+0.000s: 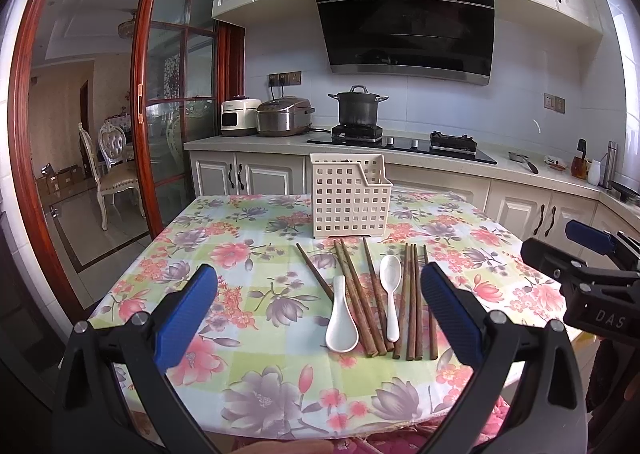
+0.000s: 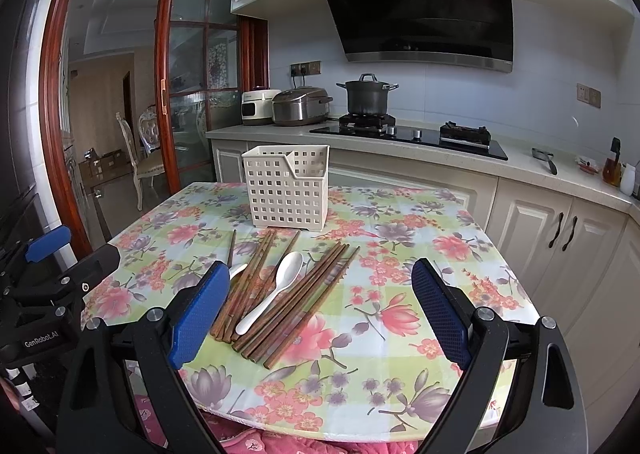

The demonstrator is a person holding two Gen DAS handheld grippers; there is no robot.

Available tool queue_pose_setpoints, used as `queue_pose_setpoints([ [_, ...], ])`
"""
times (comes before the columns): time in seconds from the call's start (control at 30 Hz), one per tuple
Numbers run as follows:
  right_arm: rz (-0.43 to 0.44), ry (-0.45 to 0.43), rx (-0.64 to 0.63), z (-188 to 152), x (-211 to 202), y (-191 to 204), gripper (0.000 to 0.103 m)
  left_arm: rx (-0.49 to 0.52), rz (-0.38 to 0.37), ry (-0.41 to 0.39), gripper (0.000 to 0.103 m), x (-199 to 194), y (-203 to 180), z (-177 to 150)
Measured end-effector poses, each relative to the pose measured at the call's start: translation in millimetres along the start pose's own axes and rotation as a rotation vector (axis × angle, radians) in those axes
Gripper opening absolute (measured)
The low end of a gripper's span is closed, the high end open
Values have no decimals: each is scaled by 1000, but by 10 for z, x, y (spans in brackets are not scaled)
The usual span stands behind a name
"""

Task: Organize utensils

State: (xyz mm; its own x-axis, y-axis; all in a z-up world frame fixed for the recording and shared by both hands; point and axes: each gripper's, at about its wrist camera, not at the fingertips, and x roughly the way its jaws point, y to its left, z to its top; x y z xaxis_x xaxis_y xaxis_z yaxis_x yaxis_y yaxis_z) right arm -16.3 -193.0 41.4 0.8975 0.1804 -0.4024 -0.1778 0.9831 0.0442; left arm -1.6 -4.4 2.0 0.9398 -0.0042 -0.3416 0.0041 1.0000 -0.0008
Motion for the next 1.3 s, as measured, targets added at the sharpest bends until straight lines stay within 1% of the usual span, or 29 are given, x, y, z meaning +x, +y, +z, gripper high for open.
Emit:
queue_pose_setpoints([
  [1.0, 7, 9, 10, -42, 32, 8, 86, -1, 0, -2, 98, -36, -7, 34],
  [1.3, 5, 14, 32, -83, 48, -4, 86, -8, 0, 5, 98, -18, 12, 35],
])
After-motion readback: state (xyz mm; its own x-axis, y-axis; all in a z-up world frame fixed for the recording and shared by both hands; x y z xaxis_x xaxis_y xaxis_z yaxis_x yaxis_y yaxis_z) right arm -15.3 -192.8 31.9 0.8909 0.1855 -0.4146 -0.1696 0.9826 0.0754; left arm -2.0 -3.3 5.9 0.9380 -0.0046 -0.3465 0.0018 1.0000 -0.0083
